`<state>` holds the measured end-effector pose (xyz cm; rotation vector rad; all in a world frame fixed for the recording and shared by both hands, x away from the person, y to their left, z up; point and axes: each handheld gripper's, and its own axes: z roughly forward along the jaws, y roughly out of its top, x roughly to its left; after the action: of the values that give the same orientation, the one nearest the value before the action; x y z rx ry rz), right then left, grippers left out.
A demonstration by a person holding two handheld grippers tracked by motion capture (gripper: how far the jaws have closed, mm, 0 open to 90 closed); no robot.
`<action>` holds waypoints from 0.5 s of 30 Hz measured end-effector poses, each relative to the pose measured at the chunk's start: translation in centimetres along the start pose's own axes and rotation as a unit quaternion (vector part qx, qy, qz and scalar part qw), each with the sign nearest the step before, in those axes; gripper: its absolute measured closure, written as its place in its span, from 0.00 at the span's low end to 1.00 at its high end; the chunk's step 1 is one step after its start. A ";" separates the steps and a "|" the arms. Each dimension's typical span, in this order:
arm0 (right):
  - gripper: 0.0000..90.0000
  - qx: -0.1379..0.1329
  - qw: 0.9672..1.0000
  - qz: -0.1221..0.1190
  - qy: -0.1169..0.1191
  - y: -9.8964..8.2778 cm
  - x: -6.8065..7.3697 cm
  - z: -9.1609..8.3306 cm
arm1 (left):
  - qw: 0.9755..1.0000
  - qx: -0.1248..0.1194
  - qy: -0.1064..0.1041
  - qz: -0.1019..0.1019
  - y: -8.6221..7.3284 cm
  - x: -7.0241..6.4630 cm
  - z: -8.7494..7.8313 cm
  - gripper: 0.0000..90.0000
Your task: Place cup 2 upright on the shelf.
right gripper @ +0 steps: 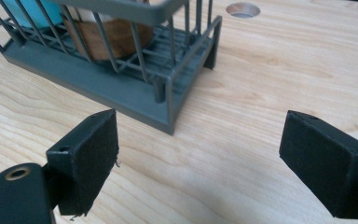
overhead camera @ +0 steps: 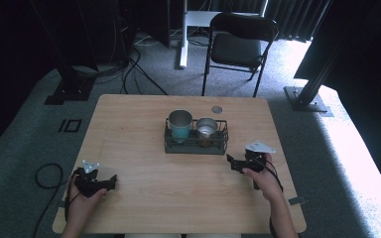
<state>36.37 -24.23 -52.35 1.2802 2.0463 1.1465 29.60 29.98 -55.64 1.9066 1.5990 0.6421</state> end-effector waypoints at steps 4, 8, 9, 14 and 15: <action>0.13 0.003 1.000 0.001 -0.005 -0.4 -0.2 -0.2 | 1.000 0.000 0.000 0.000 0.0 0.0 0.0 0.01; 0.13 0.003 1.000 0.003 -0.008 -0.7 -0.4 -0.5 | 1.000 0.000 0.000 0.000 0.0 0.0 0.0 0.01; 0.13 0.005 1.000 0.003 -0.010 -0.8 -0.5 -0.6 | 1.000 0.000 0.000 0.000 0.0 0.0 0.0 0.01; 0.13 0.006 1.000 0.005 -0.013 -1.2 -0.6 -1.1 | 1.000 0.000 0.000 0.000 0.0 0.0 0.0 0.01; 0.13 0.007 1.000 0.004 -0.014 -1.3 -0.6 -1.2 | 1.000 0.000 0.000 0.000 0.0 0.0 0.0 0.01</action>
<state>35.15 -25.55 -52.82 1.3055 2.0335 1.1146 29.59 29.97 -55.64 1.9064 1.5989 0.6423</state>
